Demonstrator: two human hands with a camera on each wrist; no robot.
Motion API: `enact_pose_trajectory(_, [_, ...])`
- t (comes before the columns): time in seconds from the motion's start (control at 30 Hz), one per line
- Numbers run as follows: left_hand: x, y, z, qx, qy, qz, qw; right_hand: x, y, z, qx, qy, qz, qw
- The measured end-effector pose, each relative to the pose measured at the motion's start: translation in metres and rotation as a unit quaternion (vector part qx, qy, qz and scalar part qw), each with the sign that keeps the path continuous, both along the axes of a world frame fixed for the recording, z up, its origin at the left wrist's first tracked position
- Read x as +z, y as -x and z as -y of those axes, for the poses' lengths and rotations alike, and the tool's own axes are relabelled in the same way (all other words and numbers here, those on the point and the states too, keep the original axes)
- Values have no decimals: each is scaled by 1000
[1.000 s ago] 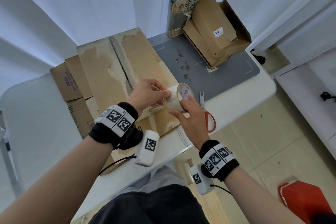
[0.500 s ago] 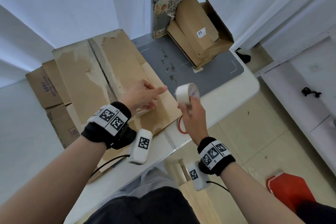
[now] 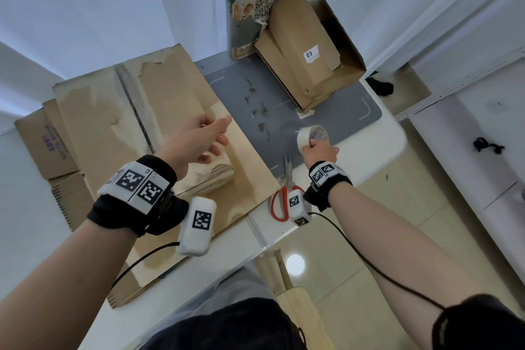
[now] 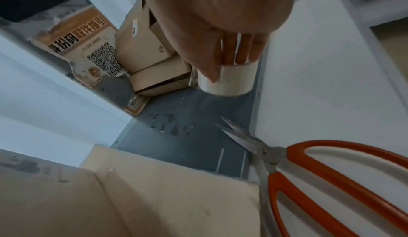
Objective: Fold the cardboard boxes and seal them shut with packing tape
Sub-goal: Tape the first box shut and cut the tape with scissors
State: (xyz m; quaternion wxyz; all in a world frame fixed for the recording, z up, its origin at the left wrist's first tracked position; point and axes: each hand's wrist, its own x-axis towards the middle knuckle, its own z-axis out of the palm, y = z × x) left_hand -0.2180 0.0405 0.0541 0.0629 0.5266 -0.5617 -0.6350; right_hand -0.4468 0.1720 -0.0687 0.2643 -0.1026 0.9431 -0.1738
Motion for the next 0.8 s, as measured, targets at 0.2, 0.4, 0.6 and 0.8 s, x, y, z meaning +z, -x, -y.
enact_pose_trajectory(0.2, [-2, -1, 18, 13, 12, -3, 1000, -9, 9, 18, -14, 42, 31, 999])
enact_pose_trajectory(0.4, [8, -27, 31, 38, 32, -14, 999, -6, -6, 27, -19, 80, 3, 997])
enact_pose_trajectory(0.6, [14, -86, 33, 85, 60, -29, 994, 31, -57, 56, 34, 266, -38, 963])
enact_pose_trajectory(0.8, [-2, -147, 13, 86, 99, 20, 991, 79, -161, 62, 238, 358, -3, 903])
